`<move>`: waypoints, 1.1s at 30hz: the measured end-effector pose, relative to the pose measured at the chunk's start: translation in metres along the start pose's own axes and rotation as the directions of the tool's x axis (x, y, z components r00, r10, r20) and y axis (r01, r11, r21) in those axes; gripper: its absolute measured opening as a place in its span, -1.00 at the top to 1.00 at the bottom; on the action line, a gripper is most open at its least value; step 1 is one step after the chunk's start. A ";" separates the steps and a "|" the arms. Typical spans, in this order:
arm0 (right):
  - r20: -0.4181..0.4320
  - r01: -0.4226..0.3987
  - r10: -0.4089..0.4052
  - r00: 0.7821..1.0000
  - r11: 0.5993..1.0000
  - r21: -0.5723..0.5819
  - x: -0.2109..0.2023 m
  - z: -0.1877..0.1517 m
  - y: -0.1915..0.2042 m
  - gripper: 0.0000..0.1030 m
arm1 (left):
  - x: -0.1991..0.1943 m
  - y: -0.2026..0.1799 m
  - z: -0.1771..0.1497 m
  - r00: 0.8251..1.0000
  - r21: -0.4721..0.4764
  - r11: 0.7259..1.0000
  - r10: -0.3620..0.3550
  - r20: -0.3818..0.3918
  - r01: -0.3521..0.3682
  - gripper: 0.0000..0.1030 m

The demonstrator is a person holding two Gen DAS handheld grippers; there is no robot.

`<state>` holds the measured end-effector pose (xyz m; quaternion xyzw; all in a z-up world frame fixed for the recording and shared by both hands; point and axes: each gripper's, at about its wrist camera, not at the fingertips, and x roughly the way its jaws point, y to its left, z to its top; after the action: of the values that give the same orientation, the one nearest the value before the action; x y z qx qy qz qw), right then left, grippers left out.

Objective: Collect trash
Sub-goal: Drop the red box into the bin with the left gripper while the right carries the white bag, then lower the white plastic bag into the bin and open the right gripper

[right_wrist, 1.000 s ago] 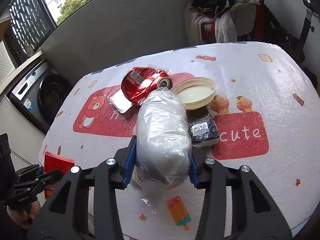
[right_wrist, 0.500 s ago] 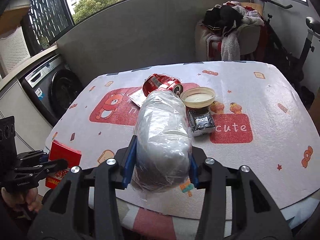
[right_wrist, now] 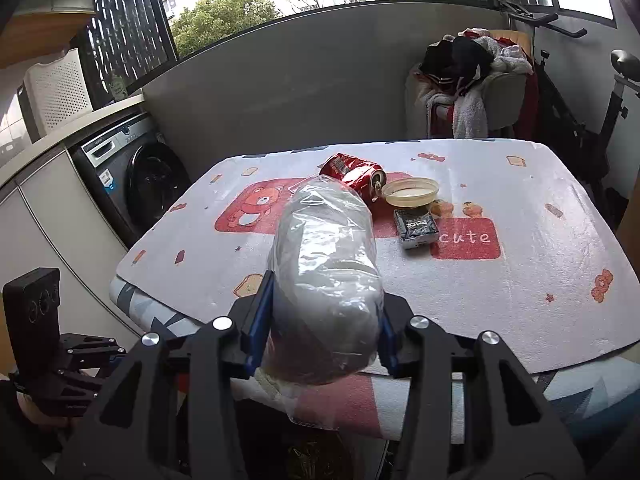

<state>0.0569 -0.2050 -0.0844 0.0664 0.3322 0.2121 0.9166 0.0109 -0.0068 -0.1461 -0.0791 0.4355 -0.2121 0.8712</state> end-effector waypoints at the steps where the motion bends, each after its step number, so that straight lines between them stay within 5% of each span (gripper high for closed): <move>1: 0.000 -0.004 0.004 1.000 1.000 0.001 -0.002 -0.002 0.001 0.11 | 0.001 0.000 -0.003 1.000 0.001 1.000 0.001 -0.005 -0.001 0.54; 14: -0.013 -0.046 0.046 0.999 0.999 0.006 -0.013 -0.026 0.011 0.11 | 0.000 -0.003 -0.027 0.999 0.014 1.000 0.006 -0.036 -0.005 0.53; 22: -0.071 -0.070 0.071 0.995 0.997 0.014 -0.010 -0.052 0.012 0.11 | -0.022 0.000 -0.024 0.997 0.027 0.999 0.044 0.070 -0.046 -0.27; 30: -0.154 -0.126 0.121 0.981 0.992 -0.026 -0.003 -0.078 0.030 0.11 | -0.040 0.003 -0.027 0.981 0.089 0.985 0.131 0.146 -0.145 -0.60; 33: -0.204 -0.149 0.137 0.969 0.988 -0.043 0.004 -0.088 0.040 0.11 | -0.043 0.008 -0.031 0.981 0.074 0.989 0.116 0.158 -0.129 -0.71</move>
<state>-0.0098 -0.1690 -0.1441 0.0420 0.4110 0.2928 0.8623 -0.0340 0.0212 -0.1360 -0.0317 0.3619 -0.1696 0.9161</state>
